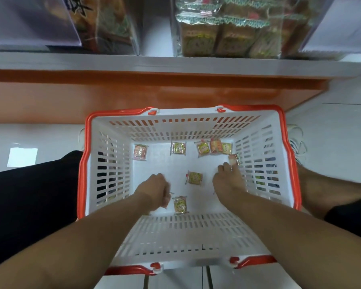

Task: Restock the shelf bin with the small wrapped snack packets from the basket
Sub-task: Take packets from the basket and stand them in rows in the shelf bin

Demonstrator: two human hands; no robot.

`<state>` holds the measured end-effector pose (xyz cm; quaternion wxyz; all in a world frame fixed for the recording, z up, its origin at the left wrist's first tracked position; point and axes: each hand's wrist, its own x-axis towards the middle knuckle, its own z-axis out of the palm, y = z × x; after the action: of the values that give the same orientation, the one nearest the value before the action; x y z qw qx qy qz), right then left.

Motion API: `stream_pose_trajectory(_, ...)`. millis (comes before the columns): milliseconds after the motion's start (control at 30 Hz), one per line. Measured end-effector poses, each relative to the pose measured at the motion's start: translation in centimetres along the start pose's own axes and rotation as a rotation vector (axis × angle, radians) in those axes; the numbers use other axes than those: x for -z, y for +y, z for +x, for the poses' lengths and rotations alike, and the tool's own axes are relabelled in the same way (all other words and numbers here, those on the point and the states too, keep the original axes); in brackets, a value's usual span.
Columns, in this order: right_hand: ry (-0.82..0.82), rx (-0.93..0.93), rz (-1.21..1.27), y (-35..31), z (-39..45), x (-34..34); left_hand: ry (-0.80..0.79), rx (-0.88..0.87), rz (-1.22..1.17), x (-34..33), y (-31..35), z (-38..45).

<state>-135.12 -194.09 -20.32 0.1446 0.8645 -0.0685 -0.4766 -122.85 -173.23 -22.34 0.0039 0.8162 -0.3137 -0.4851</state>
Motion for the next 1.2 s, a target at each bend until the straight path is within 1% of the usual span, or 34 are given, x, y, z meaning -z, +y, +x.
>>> stream_pose_trajectory(67,-0.041,-0.051,-0.033,0.6,0.2,-0.5,-0.003,-0.135,0.219,-1.1,0.3,-0.1)
stream_pose_trajectory(100,-0.06,-0.061,-0.033,1.0,0.2,-1.0,-0.004,-0.171,0.303,-1.7,0.2,0.0)
stream_pose_trajectory(167,-0.066,-0.059,-0.01,1.6,0.3,-1.9,-0.019,-0.187,0.388,-2.6,0.1,0.1)
stream_pose_trajectory(233,-0.048,-0.054,0.075,1.6,0.6,-2.1,-0.028,-0.156,0.391,-3.2,0.0,0.2)
stream_pose_trajectory(300,-0.036,-0.036,0.19,1.0,0.6,-2.0,-0.05,-0.081,0.34,-3.4,0.0,0.3)
stream_pose_trajectory(367,-0.039,0.019,0.282,0.1,0.3,-1.9,-0.052,-0.037,0.353,-3.1,-0.2,0.3)
stream_pose_trajectory(433,-0.012,0.116,0.367,-0.8,0.2,-2.0,-0.024,-0.041,0.406,-2.7,-0.4,0.4)
stream_pose_trajectory(467,0.012,0.166,0.451,-1.1,0.4,-1.9,-0.01,-0.045,0.421,-2.5,-0.6,0.4)
stream_pose_trajectory(500,0.027,0.208,0.585,-1.5,0.6,-1.6,-0.009,-0.04,0.429,-2.3,-0.9,0.4)
stream_pose_trajectory(567,0.067,0.263,0.924,-2.2,1.0,-0.4,-0.051,0.006,0.423,-1.6,-1.3,0.5)
stream_pose_trajectory(600,0.099,0.26,1.068,-2.5,1.3,0.3,-0.101,0.04,0.408,-1.1,-1.5,0.6)
stream_pose_trajectory(633,0.12,0.234,1.159,-2.7,1.6,1.0,-0.175,0.07,0.406,-0.6,-1.5,0.6)
stream_pose_trajectory(667,0.113,0.2,1.192,-2.8,1.9,1.4,-0.265,0.099,0.422,-0.2,-1.6,0.6)
stream_pose_trajectory(700,0.083,0.173,1.177,-2.9,2.2,1.5,-0.335,0.127,0.439,-0.1,-1.8,0.6)
stream_pose_trajectory(733,0.048,0.16,1.13,-2.9,2.4,1.4,-0.373,0.147,0.446,-0.2,-1.9,0.5)
stream_pose_trajectory(800,0.035,0.159,1.027,-3.0,2.5,1.0,-0.359,0.142,0.443,-0.9,-2.2,0.2)
stream_pose_trajectory(900,0.107,0.137,0.95,-3.5,2.2,0.5,-0.275,0.127,0.339,-1.8,-2.5,-0.4)
stream_pose_trajectory(1033,0.175,0.15,0.959,-4.1,2.0,0.3,-0.229,0.113,0.198,-1.9,-2.6,-0.6)
stream_pose_trajectory(1100,0.161,0.178,0.99,-4.4,1.9,-0.2,-0.278,0.094,0.209,-1.7,-2.4,-0.8)
stream_pose_trajectory(1200,0.109,0.202,1.057,-4.2,1.7,-0.5,-0.323,0.146,0.176,-1.1,-1.7,-1.4)
